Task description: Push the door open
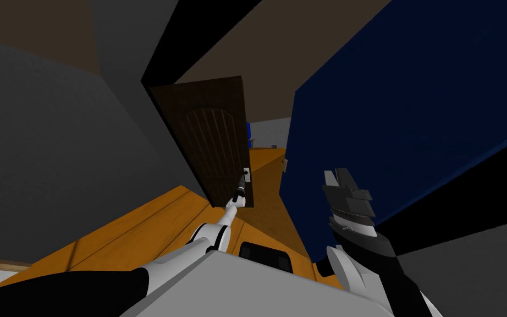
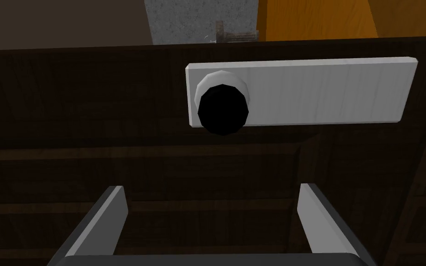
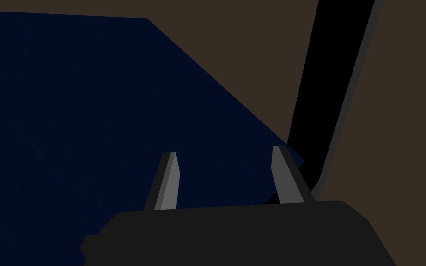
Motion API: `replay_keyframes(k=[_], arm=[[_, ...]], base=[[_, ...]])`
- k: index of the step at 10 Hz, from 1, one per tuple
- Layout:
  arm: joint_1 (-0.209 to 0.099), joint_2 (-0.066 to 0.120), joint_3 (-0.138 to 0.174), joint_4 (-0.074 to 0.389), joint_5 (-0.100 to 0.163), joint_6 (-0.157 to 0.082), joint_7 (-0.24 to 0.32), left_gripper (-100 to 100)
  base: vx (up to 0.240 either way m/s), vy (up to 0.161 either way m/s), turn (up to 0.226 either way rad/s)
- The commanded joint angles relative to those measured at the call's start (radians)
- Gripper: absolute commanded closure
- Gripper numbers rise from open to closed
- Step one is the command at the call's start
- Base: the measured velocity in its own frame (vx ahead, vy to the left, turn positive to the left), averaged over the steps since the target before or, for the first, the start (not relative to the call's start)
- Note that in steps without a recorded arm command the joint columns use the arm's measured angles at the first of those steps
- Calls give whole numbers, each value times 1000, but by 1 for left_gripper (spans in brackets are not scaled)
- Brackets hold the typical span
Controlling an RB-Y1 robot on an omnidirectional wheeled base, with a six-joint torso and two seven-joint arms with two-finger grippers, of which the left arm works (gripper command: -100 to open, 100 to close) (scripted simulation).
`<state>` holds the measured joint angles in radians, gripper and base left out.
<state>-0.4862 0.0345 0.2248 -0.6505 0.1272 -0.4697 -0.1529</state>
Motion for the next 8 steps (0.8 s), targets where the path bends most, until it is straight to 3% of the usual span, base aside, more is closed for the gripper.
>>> replay_keyframes(k=[1, 2, 4, 8], arm=[[0, 0, 0, 0, 0, 0, 0, -100], [3, 12, 2, 0, 1, -4, 0, -100], [5, 18, 4, 1, 1, -8, 0, -100], [10, 18, 9, 4, 2, -20, -2, -100]], base=[[-110, -20, -1], [107, -9, -39], [175, 4, -20], [213, 34, -26]])
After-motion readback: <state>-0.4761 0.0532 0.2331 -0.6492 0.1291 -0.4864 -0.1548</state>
